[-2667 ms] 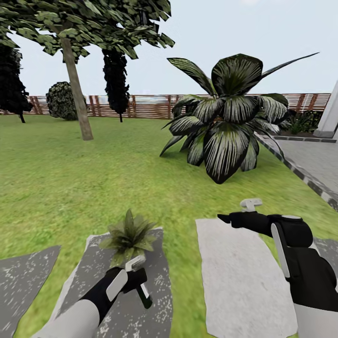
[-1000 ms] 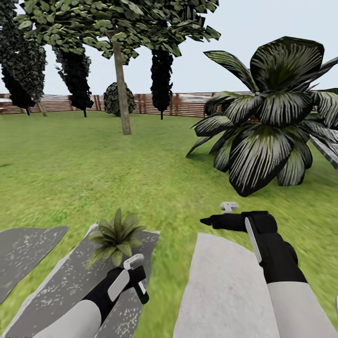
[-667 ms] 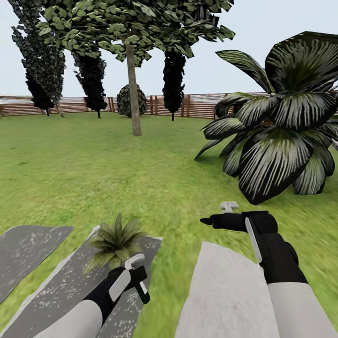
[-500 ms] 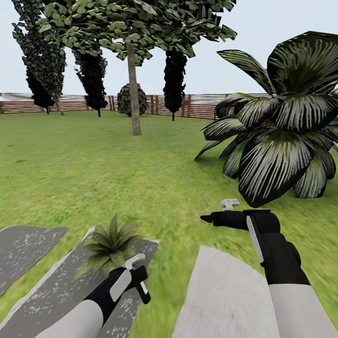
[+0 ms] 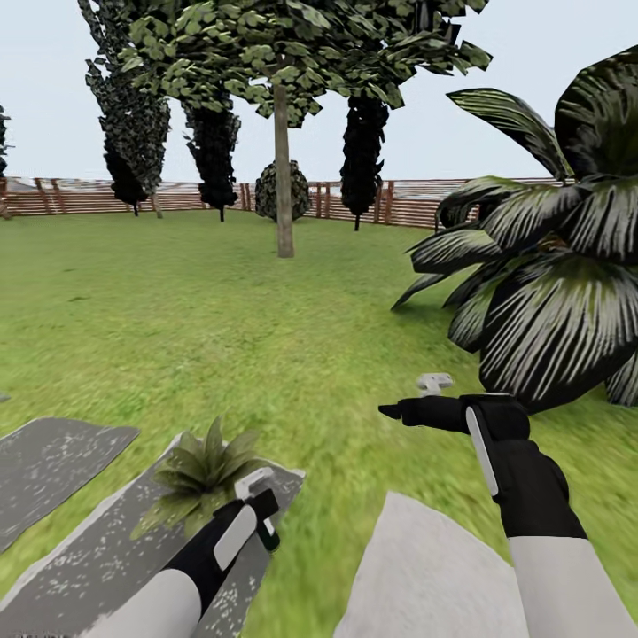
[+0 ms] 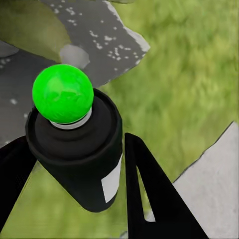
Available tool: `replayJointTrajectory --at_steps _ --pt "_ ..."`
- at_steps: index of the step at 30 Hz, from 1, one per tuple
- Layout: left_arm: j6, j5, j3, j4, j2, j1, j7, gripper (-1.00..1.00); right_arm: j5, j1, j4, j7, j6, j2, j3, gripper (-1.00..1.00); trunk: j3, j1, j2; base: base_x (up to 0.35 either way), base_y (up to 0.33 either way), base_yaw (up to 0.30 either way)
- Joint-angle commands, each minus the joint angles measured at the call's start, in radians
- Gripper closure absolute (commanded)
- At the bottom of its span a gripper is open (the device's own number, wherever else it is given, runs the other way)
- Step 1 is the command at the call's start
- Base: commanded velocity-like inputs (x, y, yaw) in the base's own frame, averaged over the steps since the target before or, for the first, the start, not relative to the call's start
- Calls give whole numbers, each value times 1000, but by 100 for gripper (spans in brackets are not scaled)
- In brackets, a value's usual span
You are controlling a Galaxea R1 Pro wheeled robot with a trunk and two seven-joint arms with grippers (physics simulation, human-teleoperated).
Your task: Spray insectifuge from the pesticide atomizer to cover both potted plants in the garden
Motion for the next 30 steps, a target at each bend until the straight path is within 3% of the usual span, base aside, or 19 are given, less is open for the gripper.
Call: replayJointTrajectory --at_steps 1,4,9,18,20,25,30 --pt "-20 10 -7 0 -1 1 12 100 11 0 -1 10 3 0 -1 -100 -1 0 0 84 -93 269" --pt "-54 13 -8 4 -8 2 17 100 11 0 -1 10 3 0 0 -100 1 0 0 37 -41 271" --pt "-52 16 -8 10 -14 3 5 100 12 0 -1 10 3 0 1 -100 3 0 0 24 -167 273" --pt "60 25 -2 7 -28 2 -3 100 10 0 -3 10 3 0 -2 -100 6 0 0 99 -273 235" --pt "82 61 -5 0 -28 1 -4 100 9 0 -12 10 3 0 -4 -100 6 0 0 27 -55 41" --pt "114 74 -6 -1 -29 1 -3 100 9 0 -18 10 3 0 -4 -100 6 0 0 102 -130 10" --pt "153 116 -7 9 -27 -6 0 100 9 0 -22 10 3 0 -4 -100 6 0 0 164 -203 140"
